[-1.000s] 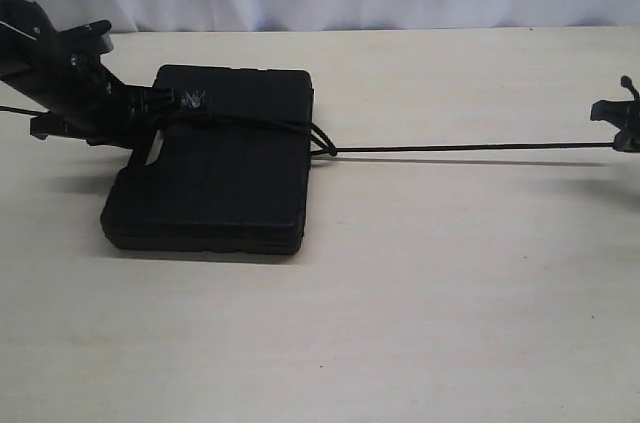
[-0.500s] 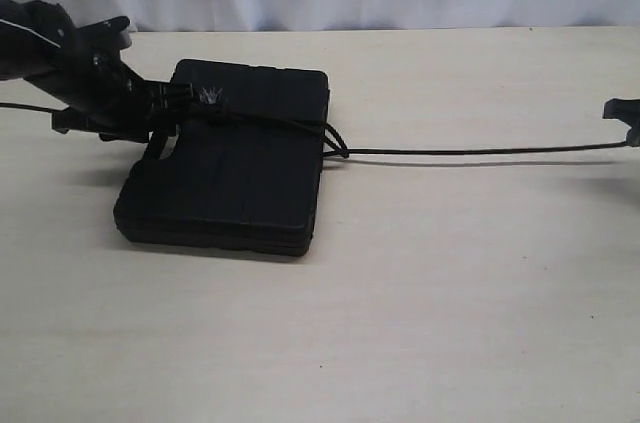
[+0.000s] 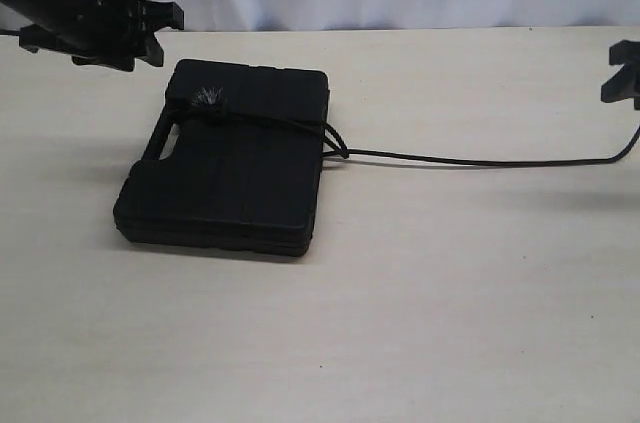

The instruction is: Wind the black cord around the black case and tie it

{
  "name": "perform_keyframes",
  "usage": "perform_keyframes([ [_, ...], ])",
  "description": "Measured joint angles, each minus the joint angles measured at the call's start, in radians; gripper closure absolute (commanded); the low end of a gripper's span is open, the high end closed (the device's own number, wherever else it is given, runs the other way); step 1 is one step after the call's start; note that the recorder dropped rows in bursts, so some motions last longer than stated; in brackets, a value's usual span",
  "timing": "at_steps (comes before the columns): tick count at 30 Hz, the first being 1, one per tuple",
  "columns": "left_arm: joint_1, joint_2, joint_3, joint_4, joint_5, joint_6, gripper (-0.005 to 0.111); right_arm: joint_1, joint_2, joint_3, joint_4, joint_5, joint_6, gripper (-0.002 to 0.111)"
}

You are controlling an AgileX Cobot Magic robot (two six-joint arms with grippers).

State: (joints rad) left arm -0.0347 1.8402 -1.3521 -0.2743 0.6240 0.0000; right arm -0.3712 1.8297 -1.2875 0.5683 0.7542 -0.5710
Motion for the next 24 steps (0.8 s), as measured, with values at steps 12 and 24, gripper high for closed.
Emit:
perform_keyframes([
  [12, -0.089, -0.160, 0.032, 0.120, 0.403, 0.077, 0.107, 0.375, -0.154, -0.004, -0.418, 0.327, 0.297, 0.104],
  [24, -0.196, -0.693, 0.449, 0.163, 0.100, 0.033, 0.107, 0.477, -0.440, 0.297, -0.496, 0.259, 0.398, 0.104],
])
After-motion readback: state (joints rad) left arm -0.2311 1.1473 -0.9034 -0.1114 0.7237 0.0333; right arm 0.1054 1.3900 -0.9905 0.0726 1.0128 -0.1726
